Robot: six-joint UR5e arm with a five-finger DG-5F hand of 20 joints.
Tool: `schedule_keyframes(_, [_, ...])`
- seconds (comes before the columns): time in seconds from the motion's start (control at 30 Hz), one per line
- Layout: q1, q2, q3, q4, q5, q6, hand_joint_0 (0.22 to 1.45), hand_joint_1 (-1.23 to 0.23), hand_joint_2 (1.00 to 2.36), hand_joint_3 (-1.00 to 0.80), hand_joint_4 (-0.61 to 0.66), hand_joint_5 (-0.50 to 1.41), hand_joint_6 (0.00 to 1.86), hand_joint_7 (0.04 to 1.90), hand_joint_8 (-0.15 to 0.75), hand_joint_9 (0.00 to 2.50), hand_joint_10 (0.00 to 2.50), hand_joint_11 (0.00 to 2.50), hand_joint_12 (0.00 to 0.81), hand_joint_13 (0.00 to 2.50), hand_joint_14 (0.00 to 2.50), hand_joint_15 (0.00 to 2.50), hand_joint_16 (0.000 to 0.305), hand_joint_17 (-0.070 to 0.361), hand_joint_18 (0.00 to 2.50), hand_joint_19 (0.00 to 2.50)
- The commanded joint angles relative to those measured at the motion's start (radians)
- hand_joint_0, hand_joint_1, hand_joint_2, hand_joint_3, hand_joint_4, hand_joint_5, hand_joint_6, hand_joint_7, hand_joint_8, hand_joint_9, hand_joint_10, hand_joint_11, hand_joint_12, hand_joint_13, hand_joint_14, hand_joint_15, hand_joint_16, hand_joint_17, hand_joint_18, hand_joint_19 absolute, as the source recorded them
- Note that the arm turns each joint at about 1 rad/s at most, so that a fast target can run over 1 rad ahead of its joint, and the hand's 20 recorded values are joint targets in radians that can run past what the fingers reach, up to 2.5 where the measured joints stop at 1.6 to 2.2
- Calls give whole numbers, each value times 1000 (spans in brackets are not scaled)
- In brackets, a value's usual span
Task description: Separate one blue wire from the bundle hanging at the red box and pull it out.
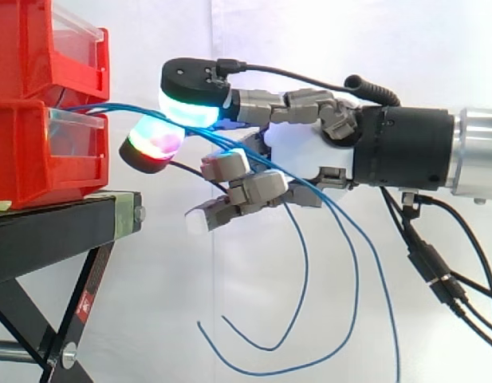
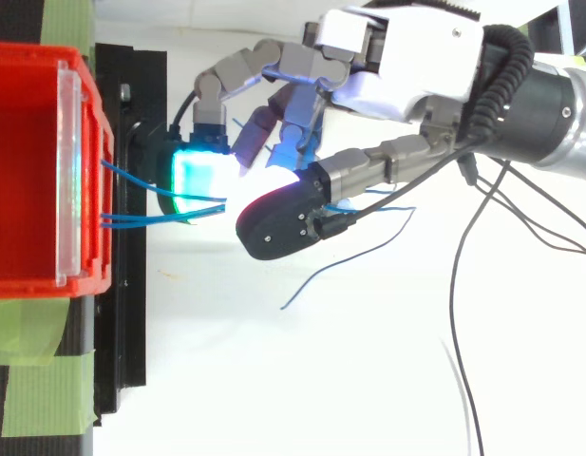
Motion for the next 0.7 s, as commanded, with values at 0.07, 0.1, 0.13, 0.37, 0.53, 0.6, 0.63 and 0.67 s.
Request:
schedule_keyframes(0.07, [0, 24, 0, -81, -3, -9, 610, -736, 1025, -128, 113, -133, 832, 952, 347, 1436, 17, 1351, 401, 1646, 17, 1393, 47, 105, 864, 436])
schedule_keyframes(0.1, [0, 25, 0, -89, -5, -11, 611, -737, 1025, -128, 112, -133, 835, 943, 349, 1439, 17, 1334, 403, 1647, 18, 1398, 47, 106, 866, 431])
schedule_keyframes(0.13, [-2, 24, 0, -100, -9, -14, 613, -739, 1025, -123, 113, -134, 839, 945, 355, 1440, 16, 1347, 405, 1648, 17, 1390, 47, 106, 867, 434])
schedule_keyframes(0.37, [-2, 35, 0, -104, -49, -34, 614, -731, 1026, -92, 131, -138, 867, 949, 360, 1445, 17, 1343, 421, 1659, 17, 1385, 48, 107, 874, 438])
schedule_keyframes(0.53, [-2, 68, 0, -117, -43, -68, 611, -730, 1026, -85, 134, -141, 877, 947, 364, 1446, 17, 1354, 417, 1661, 17, 1396, 48, 109, 880, 437])
schedule_keyframes(0.6, [-2, 81, 0, -135, -42, -74, 610, -736, 1027, -79, 127, -142, 880, 958, 370, 1446, 17, 1350, 411, 1659, 17, 1406, 48, 109, 883, 436])
schedule_keyframes(0.63, [-2, 82, 0, -140, -42, -74, 610, -739, 1027, -80, 131, -142, 882, 960, 371, 1447, 17, 1348, 419, 1661, 18, 1394, 49, 109, 885, 435])
schedule_keyframes(0.67, [-2, 82, 0, -146, -42, -74, 611, -738, 1026, -83, 133, -142, 882, 968, 369, 1444, 16, 1353, 412, 1661, 17, 1397, 49, 110, 886, 435])
